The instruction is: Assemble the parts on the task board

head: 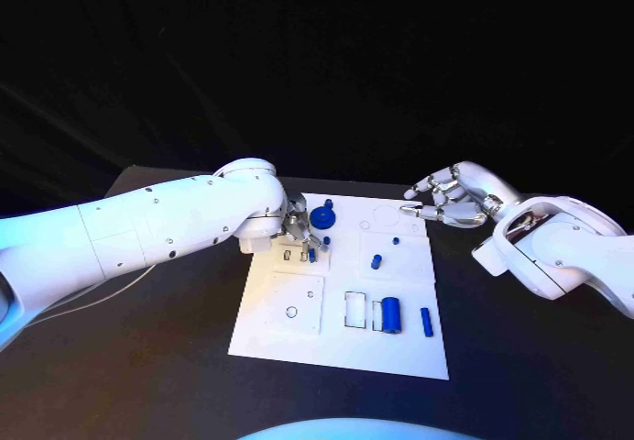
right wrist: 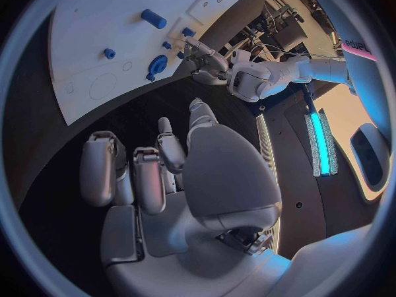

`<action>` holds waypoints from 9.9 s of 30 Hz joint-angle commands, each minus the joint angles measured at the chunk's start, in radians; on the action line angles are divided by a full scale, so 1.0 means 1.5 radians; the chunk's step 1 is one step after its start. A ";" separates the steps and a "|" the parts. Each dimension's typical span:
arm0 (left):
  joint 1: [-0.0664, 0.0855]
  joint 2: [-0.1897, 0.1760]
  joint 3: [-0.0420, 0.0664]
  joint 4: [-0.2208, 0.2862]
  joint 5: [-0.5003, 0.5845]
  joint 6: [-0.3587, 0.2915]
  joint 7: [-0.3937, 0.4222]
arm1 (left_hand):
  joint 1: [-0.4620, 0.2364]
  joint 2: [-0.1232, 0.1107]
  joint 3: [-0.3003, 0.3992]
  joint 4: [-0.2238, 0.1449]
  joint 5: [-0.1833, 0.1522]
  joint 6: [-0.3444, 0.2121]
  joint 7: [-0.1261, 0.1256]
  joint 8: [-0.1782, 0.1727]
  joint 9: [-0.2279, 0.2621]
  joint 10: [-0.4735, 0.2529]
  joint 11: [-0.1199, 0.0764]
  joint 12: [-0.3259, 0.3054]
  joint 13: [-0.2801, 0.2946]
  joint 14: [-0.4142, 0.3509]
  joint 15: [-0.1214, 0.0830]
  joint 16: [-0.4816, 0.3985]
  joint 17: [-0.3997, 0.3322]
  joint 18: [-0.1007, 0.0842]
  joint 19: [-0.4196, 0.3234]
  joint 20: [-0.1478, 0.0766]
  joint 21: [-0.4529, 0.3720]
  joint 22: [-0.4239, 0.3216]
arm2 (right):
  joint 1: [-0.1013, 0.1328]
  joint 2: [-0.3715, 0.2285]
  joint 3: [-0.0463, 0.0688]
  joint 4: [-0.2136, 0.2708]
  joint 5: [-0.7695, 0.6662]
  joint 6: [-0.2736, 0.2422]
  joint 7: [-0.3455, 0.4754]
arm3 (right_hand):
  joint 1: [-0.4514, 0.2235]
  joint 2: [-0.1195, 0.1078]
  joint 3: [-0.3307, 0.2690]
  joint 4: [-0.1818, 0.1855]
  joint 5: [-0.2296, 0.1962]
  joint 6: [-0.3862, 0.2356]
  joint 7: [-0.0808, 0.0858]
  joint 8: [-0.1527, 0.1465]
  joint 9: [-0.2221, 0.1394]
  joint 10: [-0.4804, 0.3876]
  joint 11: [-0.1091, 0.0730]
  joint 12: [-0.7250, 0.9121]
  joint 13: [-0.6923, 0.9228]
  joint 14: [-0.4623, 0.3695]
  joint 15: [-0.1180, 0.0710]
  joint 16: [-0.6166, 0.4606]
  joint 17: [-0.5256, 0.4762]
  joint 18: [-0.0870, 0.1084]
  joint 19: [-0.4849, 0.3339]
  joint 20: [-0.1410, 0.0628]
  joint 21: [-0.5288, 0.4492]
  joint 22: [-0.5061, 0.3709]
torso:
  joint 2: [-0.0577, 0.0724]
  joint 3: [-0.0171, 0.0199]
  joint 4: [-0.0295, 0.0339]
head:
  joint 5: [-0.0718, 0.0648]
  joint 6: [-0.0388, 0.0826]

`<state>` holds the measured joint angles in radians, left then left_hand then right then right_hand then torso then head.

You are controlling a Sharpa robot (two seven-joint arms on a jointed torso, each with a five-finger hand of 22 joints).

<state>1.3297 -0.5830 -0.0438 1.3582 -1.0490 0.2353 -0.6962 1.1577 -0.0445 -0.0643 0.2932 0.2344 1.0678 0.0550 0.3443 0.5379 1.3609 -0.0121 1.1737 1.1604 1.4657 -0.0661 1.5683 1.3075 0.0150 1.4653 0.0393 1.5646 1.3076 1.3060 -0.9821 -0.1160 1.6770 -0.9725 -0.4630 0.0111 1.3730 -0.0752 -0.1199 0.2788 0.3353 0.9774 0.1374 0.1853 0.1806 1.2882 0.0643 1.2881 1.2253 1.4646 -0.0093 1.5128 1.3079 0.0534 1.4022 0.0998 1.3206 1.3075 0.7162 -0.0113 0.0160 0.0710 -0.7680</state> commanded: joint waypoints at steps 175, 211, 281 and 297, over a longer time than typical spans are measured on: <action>-0.024 -0.043 0.002 0.035 -0.027 -0.025 -0.006 | 0.019 -0.103 0.428 -0.067 -0.005 0.006 -0.032 0.059 0.189 0.038 -0.030 -0.003 0.018 0.070 -0.026 0.002 0.176 -0.010 0.070 -0.021 0.004 0.175 | -0.003 0.007 -0.001 -0.006 -0.015 0.015 0.001 | 0.002 0.012 -0.010 0.002 0.027 -0.005 0.000 0.010 0.001 -0.003 -0.005 -0.005 -0.006 0.048 -0.003 -0.007 0.081 0.011 -0.003 -0.004 -0.013 0.035 | 0.001 0.0005 -0.0003 | 0.005 -0.018; -0.024 -0.039 0.002 0.031 -0.029 -0.029 -0.014 | -0.020 -0.088 0.305 -0.015 -0.007 0.012 -0.035 0.066 0.214 0.044 -0.033 0.006 0.028 0.070 -0.029 0.002 0.176 -0.010 0.070 -0.026 0.004 0.175 | -0.003 0.005 -0.001 -0.004 -0.016 0.015 0.000 | -0.003 0.012 -0.015 0.004 0.021 -0.006 0.000 0.011 0.001 -0.003 -0.005 -0.006 -0.007 0.047 -0.004 -0.008 0.079 0.011 -0.003 -0.004 -0.015 0.034 | 0.001 0.0009 -0.0004 | 0.003 -0.020; 0.019 0.017 0.025 -0.157 -0.042 0.002 0.015 | -0.003 -0.043 0.081 0.000 -0.004 -0.023 0.000 -0.030 0.149 0.004 -0.003 -0.043 -0.020 0.070 -0.005 0.002 0.176 -0.005 0.058 -0.008 -0.007 0.156 | -0.003 0.010 -0.001 -0.009 -0.017 0.013 0.003 | -0.008 0.013 -0.019 0.005 0.018 -0.007 0.000 0.013 0.001 -0.002 -0.005 -0.005 -0.007 0.047 -0.004 -0.010 0.077 0.011 -0.003 -0.004 -0.017 0.033 | 0.002 0.0014 -0.0006 | 0.010 -0.008; 0.010 0.031 0.022 -0.176 -0.043 0.018 0.019 | -0.002 -0.041 0.080 -0.001 -0.004 -0.022 0.000 -0.032 0.147 0.004 -0.003 -0.043 -0.020 0.070 -0.005 0.002 0.176 -0.005 0.058 -0.008 -0.007 0.156 | -0.003 0.011 -0.001 -0.009 -0.017 0.014 0.004 | -0.008 0.013 -0.019 0.005 0.018 -0.007 0.000 0.013 0.001 -0.002 -0.005 -0.005 -0.007 0.047 -0.004 -0.010 0.077 0.011 -0.003 -0.004 -0.017 0.033 | 0.002 0.0011 -0.0005 | 0.010 -0.010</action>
<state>1.3458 -0.5407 -0.0113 1.0958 -1.1083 0.2351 -0.6804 1.1604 -0.1131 0.0623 0.2906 0.2226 1.0254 0.0551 0.3011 0.7596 1.3696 -0.0211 1.1094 1.1304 1.4651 -0.0796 1.5683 1.3079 0.0150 1.4670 0.0197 1.5568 1.3079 1.3024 -0.9668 -0.1170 1.6633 -0.9876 -0.4528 0.0104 1.3701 -0.0541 -0.1433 0.2858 0.3661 0.9737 0.1338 0.2010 0.1808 1.2854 0.0616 1.2840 1.2154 1.4647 -0.0092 1.5049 1.3075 0.0533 1.3986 0.0964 1.2991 1.3075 0.7187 -0.0095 0.0151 0.0860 -0.7819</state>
